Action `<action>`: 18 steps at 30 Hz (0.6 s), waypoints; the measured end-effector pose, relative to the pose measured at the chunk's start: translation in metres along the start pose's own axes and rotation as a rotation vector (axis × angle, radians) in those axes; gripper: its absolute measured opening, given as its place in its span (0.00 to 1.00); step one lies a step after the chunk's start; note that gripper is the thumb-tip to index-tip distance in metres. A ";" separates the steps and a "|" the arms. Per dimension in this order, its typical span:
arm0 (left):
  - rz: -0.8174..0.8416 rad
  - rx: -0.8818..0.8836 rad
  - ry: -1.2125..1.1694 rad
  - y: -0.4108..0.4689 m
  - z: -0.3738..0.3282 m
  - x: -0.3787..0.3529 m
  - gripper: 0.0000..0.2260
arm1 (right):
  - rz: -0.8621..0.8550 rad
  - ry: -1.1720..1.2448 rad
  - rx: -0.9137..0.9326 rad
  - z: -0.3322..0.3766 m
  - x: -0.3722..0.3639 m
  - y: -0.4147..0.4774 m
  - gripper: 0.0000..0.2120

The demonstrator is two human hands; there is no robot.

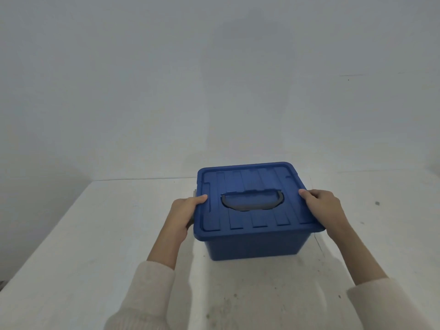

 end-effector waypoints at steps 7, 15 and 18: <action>-0.198 -0.306 0.231 -0.003 -0.005 0.003 0.15 | -0.011 -0.054 0.022 -0.001 -0.004 0.002 0.16; -0.304 -0.652 0.544 -0.016 -0.014 -0.008 0.07 | -0.059 -0.126 0.056 -0.001 -0.003 0.003 0.20; -0.324 -0.719 0.647 -0.016 -0.014 -0.009 0.10 | -0.077 -0.158 0.080 -0.002 -0.004 0.005 0.21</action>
Point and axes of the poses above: each hand's wrist, its own y-axis towards the middle knuckle, its own x-axis out of the back of the hand, z = x × y, the point moved 5 cm from there along y, towards the middle knuckle, and after that the axes turned 10 degrees about -y, right-handed, at the moved point
